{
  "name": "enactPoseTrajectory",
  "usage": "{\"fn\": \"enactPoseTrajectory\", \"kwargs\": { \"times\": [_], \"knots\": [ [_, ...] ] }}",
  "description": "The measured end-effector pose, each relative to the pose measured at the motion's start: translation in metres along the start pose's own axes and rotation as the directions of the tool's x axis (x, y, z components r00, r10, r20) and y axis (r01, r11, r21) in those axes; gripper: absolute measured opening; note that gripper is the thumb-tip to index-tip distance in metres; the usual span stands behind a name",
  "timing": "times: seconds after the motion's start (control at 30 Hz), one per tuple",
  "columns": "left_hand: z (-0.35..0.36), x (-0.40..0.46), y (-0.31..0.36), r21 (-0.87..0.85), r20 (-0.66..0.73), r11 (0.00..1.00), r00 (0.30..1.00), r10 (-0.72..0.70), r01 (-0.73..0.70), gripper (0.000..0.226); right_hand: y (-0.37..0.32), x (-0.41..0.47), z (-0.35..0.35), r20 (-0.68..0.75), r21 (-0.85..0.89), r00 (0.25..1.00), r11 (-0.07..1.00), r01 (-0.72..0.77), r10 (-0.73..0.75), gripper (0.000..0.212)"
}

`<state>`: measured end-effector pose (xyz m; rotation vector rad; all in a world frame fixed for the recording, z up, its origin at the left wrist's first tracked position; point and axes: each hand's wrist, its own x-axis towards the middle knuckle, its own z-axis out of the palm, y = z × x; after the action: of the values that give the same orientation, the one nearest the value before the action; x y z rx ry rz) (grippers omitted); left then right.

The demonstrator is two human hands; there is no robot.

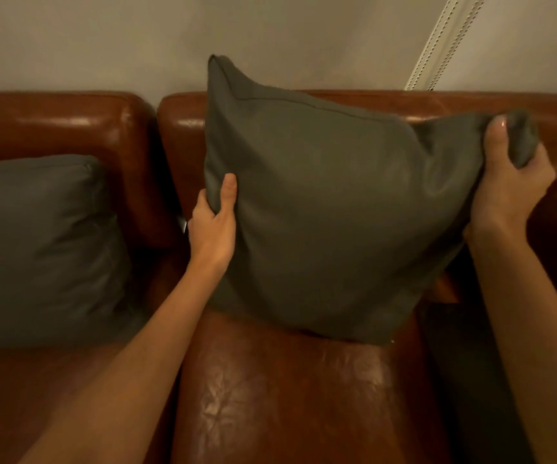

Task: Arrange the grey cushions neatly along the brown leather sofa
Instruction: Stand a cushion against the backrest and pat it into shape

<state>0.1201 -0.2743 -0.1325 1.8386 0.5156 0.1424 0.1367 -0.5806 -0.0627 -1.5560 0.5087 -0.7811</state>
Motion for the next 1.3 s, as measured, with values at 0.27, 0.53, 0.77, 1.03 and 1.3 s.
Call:
{"fn": "enactPoseTrajectory", "kwargs": {
  "times": [0.27, 0.53, 0.77, 1.03, 1.3],
  "knots": [
    [0.017, -0.024, -0.009, -0.001, -0.025, 0.983, 0.983, 0.184, -0.184, 0.084, 0.040, -0.010, 0.004, 0.105, -0.041, 0.978, 0.983, -0.179, 0.183, 0.059],
    [0.054, -0.005, 0.030, 0.614, 0.227, 0.581, 0.825, 0.518, -0.534, 0.078, 0.066, -0.039, 0.006, 0.111, -0.077, 0.972, 0.977, -0.199, 0.207, 0.061],
    [0.072, 0.017, 0.028, 0.734, 0.251, 0.502, 0.869, 0.426, -0.458, 0.076, 0.092, -0.030, -0.012, 0.228, -0.165, 0.931, 0.954, -0.250, 0.283, 0.066],
    [0.067, 0.018, 0.033, 0.658, 0.278, 0.575, 0.867, 0.414, -0.486, 0.075, 0.116, -0.047, -0.033, 0.267, -0.061, 0.848, 0.886, -0.460, 0.458, 0.051],
    [0.030, 0.010, 0.030, 0.524, 0.192, 0.607, 0.777, 0.600, -0.597, 0.065, 0.056, -0.022, -0.018, 0.217, -0.130, 0.971, 0.989, -0.077, 0.104, 0.033]
  ]
}}
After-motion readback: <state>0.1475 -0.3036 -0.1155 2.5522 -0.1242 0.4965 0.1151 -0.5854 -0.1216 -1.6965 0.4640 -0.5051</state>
